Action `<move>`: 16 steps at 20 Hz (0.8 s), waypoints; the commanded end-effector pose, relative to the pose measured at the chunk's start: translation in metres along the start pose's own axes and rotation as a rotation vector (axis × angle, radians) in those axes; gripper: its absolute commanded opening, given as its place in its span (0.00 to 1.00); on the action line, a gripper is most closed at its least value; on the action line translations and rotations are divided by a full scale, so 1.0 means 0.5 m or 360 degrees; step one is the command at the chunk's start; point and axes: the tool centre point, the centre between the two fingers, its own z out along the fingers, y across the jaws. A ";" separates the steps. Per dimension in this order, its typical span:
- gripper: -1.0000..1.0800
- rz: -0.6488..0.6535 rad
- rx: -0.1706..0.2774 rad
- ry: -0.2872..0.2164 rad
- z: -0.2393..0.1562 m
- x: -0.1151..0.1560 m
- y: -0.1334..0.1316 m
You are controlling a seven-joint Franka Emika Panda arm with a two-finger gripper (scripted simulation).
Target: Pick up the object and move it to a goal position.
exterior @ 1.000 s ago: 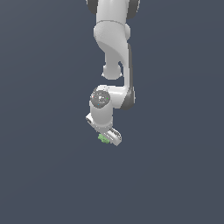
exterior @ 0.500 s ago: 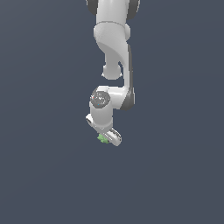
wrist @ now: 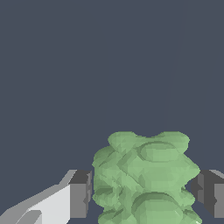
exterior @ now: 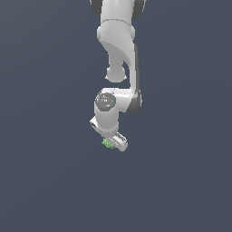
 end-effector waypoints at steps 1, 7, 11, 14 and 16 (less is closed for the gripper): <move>0.00 -0.0002 0.0002 0.0001 -0.019 -0.004 -0.017; 0.00 -0.0001 0.0000 0.0002 -0.092 -0.019 -0.078; 0.00 -0.0001 0.0000 0.0002 -0.154 -0.031 -0.130; 0.00 0.0000 -0.0001 0.0002 -0.202 -0.040 -0.172; 0.00 0.0000 -0.0001 0.0002 -0.235 -0.046 -0.200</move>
